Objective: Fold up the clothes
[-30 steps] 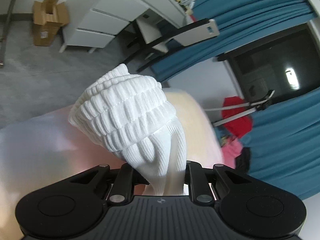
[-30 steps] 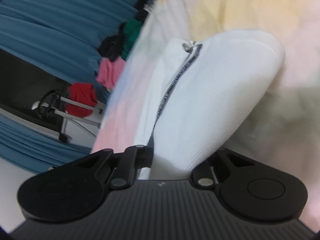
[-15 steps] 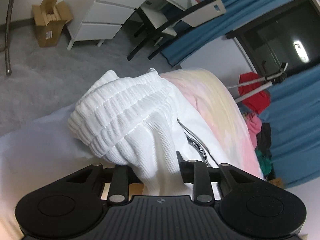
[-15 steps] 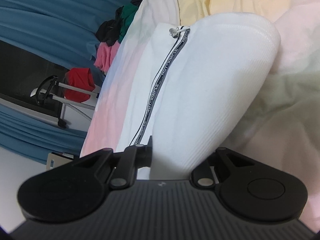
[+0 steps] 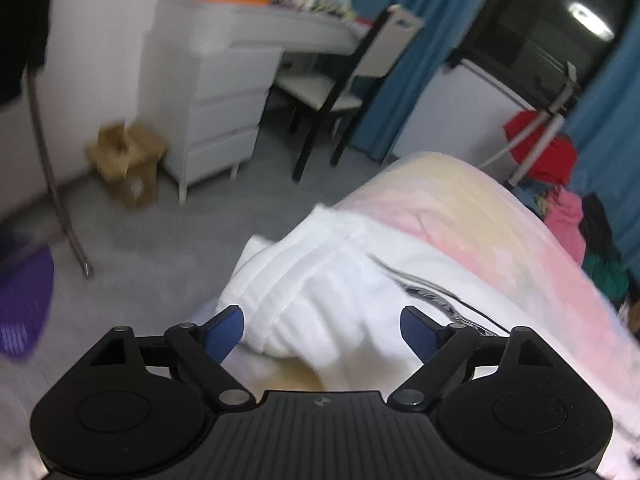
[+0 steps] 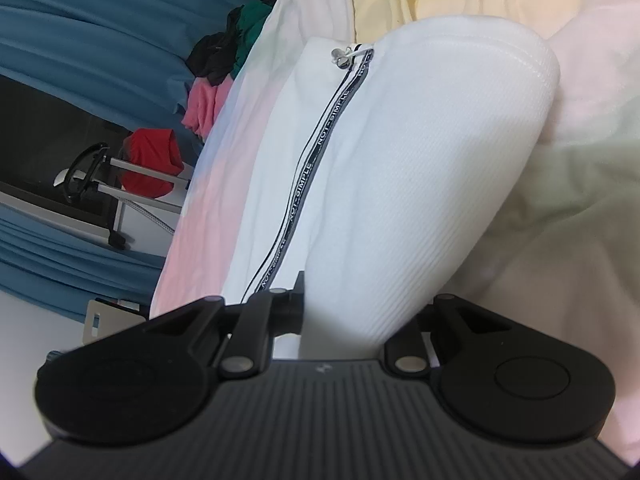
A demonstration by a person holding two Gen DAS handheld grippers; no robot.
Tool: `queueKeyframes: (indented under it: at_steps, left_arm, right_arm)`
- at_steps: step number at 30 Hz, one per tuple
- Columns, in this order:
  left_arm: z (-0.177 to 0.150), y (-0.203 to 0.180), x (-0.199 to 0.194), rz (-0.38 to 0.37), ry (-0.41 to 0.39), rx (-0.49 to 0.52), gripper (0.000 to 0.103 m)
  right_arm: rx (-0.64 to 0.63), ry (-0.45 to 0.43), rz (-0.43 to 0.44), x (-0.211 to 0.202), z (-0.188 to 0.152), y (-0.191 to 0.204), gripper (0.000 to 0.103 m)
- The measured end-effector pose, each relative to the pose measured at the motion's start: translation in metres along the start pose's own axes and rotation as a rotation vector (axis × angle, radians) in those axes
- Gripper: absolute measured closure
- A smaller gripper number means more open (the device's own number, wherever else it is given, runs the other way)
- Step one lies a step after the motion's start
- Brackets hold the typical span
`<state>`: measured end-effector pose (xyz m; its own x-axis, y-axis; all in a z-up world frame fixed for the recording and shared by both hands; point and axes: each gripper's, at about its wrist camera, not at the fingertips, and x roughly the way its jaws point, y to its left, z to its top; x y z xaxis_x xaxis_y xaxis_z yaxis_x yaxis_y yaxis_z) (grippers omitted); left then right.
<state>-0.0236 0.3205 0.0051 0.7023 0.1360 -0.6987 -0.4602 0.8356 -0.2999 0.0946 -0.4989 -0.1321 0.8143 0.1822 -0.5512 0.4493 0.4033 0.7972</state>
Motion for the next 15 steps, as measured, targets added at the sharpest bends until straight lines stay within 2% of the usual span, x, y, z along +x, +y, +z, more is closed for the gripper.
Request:
queueKeyframes:
  at_steps: [6, 11, 15]
  left_arm:
    - [-0.009, -0.070, -0.015, -0.042, -0.084, 0.161, 0.015]
    - [-0.042, -0.144, -0.003, -0.142, -0.107, 0.232, 0.015]
    - [-0.078, -0.196, 0.017, -0.183, -0.102, 0.316, 0.015]
  right_arm:
    - [-0.016, -0.001, 0.000, 0.000, -0.002, 0.002, 0.081]
    - [-0.014, -0.008, 0.007, -0.003, -0.005, 0.005, 0.081]
    - [-0.008, -0.011, 0.014, -0.003, -0.006, 0.004, 0.081]
